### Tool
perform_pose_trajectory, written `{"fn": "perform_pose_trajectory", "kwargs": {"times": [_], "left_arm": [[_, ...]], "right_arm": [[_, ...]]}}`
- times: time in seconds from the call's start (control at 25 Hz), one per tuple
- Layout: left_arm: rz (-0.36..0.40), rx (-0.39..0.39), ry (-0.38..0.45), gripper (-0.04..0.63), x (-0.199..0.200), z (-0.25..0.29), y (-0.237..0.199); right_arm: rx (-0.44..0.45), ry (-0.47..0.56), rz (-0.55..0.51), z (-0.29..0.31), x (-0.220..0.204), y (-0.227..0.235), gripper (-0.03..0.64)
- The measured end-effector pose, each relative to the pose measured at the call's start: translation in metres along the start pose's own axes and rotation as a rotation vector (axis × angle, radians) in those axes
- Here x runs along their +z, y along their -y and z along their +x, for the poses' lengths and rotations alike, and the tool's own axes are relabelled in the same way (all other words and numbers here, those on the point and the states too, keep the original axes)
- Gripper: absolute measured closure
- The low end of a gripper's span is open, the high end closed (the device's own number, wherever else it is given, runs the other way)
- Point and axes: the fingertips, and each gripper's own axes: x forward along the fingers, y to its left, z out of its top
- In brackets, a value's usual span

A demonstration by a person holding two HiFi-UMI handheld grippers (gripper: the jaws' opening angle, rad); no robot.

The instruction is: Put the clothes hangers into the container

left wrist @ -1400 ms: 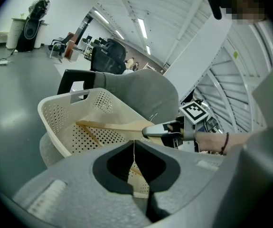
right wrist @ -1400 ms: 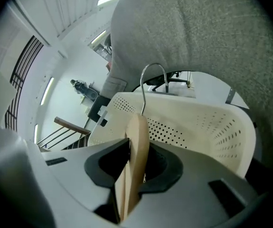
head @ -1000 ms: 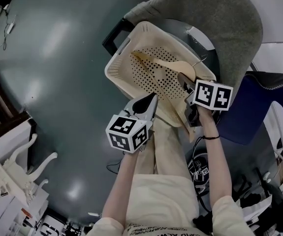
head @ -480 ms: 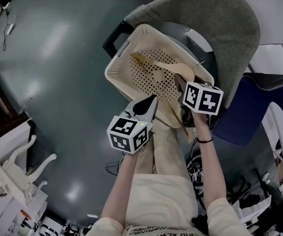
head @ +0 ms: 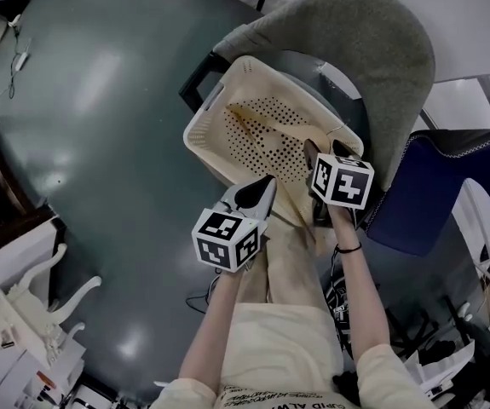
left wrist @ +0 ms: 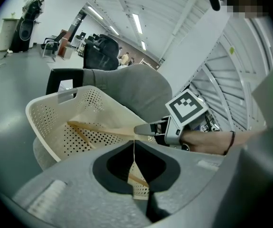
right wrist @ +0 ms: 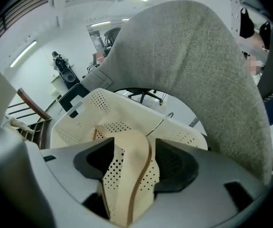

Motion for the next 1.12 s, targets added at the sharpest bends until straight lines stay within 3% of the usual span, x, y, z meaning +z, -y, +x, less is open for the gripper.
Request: {"fn": "perform_pose_trajectory", "kwargs": {"times": [0.24, 0.36, 0.44, 0.56, 1.12], "left_arm": [[0.027, 0.006, 0.030, 0.572, 0.012, -0.011, 0.009], [0.021, 0.018, 0.063, 0.572, 0.021, -0.023, 0.014], [0.033, 0.012, 0.090, 0.572, 0.029, -0.032, 0.021], [0.064, -0.029, 0.137, 0.572, 0.046, -0.044, 0.040], [0.232, 0.028, 0.294, 0.572, 0.106, -0.112, 0.076]], "right_arm": [[-0.022, 0.025, -0.005, -0.024, 0.004, 0.003, 0.359], [0.006, 0.032, -0.021, -0.042, 0.003, -0.002, 0.432], [0.040, 0.062, -0.099, -0.056, 0.007, -0.012, 0.543], [0.112, 0.115, -0.196, -0.080, 0.014, -0.026, 0.589], [0.388, 0.361, -0.278, -0.196, 0.062, -0.076, 0.612]]}}
